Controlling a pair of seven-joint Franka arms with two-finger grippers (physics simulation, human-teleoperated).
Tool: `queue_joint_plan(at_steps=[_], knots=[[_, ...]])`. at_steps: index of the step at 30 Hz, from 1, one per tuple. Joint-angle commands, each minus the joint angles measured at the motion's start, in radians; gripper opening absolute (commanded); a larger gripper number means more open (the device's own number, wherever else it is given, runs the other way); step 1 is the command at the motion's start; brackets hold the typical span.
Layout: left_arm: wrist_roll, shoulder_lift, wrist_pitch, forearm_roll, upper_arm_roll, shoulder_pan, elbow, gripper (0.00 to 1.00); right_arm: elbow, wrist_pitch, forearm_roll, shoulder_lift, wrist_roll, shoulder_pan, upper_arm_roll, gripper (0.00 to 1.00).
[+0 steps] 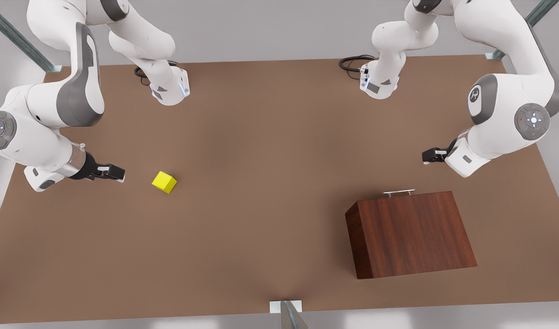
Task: Open the drawer with left arm, place the square in the middle with right arm, and place the square in the drawer with left arm
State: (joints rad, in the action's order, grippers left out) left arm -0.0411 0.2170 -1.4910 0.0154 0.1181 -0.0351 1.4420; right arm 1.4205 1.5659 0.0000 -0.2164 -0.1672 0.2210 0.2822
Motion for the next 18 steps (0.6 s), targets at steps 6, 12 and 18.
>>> queue_joint_plan(at_steps=[6,12,18], knots=[[-0.682,-0.061,-0.208,-0.035,-0.008,0.000,0.337,1.00,0.000,-0.003,-0.003,-0.005,-0.002,0.000,0.000,1.00],[-1.372,-0.177,-0.791,-0.038,-0.028,0.000,0.778,1.00,0.271,0.224,-0.006,0.035,-0.250,-0.072,0.011,1.00],[-1.393,-0.220,-1.156,-0.040,-0.029,0.000,0.966,1.00,0.552,0.408,0.005,0.091,-0.560,-0.158,0.009,1.00]])
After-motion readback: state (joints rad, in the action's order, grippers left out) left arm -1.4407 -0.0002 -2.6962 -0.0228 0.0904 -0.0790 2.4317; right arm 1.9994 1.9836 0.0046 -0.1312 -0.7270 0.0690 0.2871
